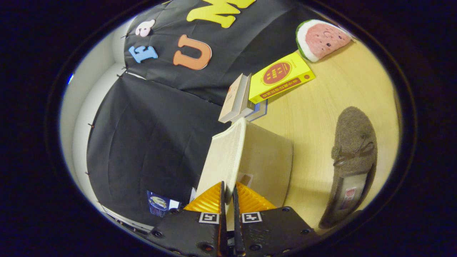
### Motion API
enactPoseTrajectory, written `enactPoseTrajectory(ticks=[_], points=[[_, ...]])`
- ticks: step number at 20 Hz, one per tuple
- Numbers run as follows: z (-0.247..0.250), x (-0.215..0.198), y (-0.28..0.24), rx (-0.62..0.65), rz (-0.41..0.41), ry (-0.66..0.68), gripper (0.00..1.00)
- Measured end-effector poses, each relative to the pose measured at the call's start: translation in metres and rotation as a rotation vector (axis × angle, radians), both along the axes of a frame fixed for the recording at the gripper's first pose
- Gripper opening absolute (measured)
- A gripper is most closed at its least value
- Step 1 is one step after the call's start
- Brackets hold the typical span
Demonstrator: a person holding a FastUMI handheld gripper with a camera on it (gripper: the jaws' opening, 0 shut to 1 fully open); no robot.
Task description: Open the storage box then place both shoes into the box .Put the left shoe in first, then the right shoe, with the right side of both shoes facing outward in a uniform manner.
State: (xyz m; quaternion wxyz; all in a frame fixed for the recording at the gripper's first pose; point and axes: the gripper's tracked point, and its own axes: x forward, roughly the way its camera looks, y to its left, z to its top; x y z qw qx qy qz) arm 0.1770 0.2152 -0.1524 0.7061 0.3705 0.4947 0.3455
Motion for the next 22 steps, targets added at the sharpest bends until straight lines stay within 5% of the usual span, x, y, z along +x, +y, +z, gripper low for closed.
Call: enactPoseTrajectory(ticks=[9, 21, 22], points=[[0.072, -0.009, 0.027, 0.053, -0.013, -0.090, 0.00], [0.154, -0.011, 0.143, 0.205, 0.026, -0.143, 0.01], [0.155, -0.010, 0.155, 0.205, 0.031, -0.148, 0.08]])
